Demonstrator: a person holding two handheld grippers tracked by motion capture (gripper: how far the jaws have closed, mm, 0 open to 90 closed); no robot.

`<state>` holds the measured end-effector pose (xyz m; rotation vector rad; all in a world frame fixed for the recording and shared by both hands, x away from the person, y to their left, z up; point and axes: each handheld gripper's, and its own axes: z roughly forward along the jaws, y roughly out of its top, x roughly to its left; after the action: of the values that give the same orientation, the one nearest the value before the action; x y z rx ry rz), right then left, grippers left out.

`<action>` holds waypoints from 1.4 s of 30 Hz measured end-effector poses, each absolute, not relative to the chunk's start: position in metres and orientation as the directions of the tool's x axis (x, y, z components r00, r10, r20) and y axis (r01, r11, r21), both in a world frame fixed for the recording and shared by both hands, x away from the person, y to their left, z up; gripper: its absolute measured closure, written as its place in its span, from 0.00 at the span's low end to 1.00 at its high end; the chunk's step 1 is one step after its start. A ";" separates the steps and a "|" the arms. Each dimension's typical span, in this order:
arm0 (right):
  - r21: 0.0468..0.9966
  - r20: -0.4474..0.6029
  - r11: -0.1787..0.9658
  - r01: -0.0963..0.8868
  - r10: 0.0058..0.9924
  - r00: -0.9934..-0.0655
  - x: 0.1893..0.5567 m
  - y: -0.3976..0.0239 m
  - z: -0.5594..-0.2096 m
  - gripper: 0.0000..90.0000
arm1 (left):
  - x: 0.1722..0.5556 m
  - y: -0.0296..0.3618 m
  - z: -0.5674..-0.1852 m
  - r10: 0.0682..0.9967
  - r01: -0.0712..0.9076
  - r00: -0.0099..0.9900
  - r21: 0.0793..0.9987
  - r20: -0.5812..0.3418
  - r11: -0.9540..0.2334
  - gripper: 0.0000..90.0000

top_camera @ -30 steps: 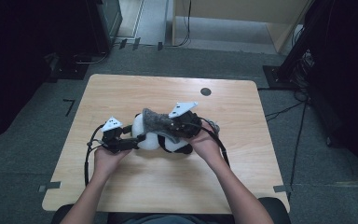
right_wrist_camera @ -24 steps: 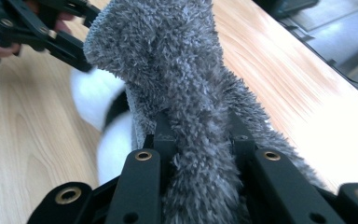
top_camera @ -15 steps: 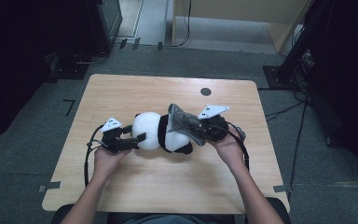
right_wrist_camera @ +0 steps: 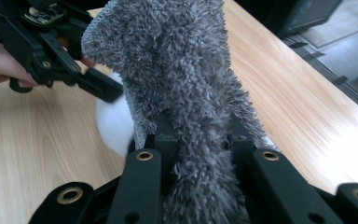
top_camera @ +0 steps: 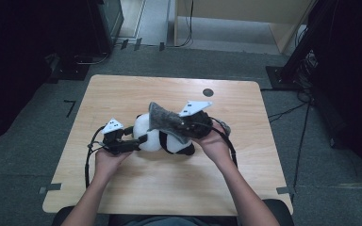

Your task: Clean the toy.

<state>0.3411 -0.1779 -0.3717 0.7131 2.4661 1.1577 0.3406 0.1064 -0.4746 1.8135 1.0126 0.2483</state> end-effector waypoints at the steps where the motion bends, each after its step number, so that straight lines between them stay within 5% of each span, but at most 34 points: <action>1: 0.781 -0.078 0.552 0.292 0.550 -0.831 0.344 -0.171 -0.373 0.82 | 0.341 0.106 -0.475 0.731 0.526 0.628 0.838 -0.266 -0.147 0.29; 18: 0.714 -0.068 0.631 0.303 0.494 -0.867 0.363 -0.118 -0.400 0.81 | 0.341 0.106 -0.473 0.737 0.539 0.623 0.827 -0.262 -0.162 0.29; 42: 0.746 -0.093 0.540 0.389 0.663 -0.743 0.336 -0.236 -0.392 0.81 | 0.341 0.105 -0.474 0.737 0.537 0.622 0.829 -0.264 -0.156 0.29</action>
<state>0.3361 -0.2356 -0.3918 0.8635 2.4155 1.0378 0.3411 0.1053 -0.4740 1.8272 1.0252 0.2460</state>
